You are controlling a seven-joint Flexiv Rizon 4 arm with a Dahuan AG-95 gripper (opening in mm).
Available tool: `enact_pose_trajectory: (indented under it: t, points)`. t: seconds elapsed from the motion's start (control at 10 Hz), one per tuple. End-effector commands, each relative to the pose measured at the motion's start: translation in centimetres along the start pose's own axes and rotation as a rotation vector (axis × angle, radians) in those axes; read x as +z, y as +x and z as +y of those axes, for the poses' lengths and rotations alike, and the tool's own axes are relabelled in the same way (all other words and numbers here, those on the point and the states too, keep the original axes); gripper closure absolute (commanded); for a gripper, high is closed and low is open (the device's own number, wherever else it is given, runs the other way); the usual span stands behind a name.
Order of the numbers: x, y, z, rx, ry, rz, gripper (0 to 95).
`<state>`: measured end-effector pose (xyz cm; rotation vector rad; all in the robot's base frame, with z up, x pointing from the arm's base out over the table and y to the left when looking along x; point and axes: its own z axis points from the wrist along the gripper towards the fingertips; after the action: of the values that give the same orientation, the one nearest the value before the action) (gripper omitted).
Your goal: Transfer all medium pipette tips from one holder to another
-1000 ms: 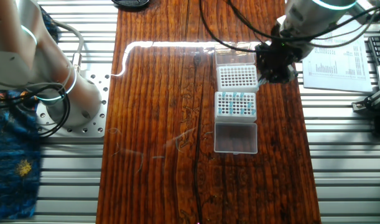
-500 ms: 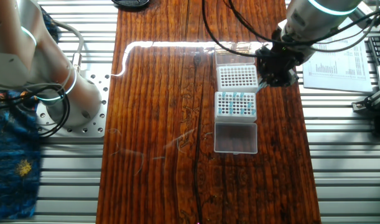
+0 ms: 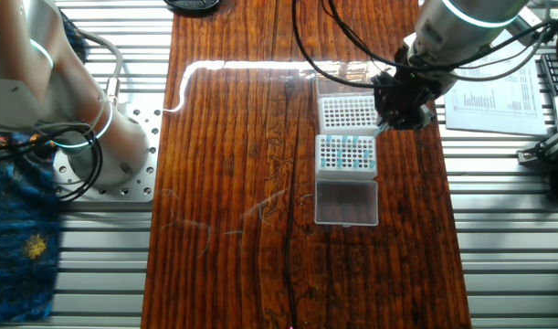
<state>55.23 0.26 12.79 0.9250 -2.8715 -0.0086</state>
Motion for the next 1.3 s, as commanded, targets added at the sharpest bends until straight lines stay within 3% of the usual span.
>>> enact_pose_trajectory:
  t: [0.1,0.2,0.3,1.0,1.1,1.3]
  points:
    - [0.29,0.16,0.05,-0.011,0.0,0.0,95.0]
    - [0.45,0.23,0.06,-0.015,-0.002,-0.001,95.0]
    - [0.58,0.28,0.06,-0.027,-0.002,0.0,76.0]
    - [0.54,0.31,0.07,0.045,-0.006,0.009,76.0]
    - [0.5,0.32,0.08,0.068,-0.008,0.007,95.0]
    - [0.49,0.32,0.08,0.102,-0.009,0.007,95.0]
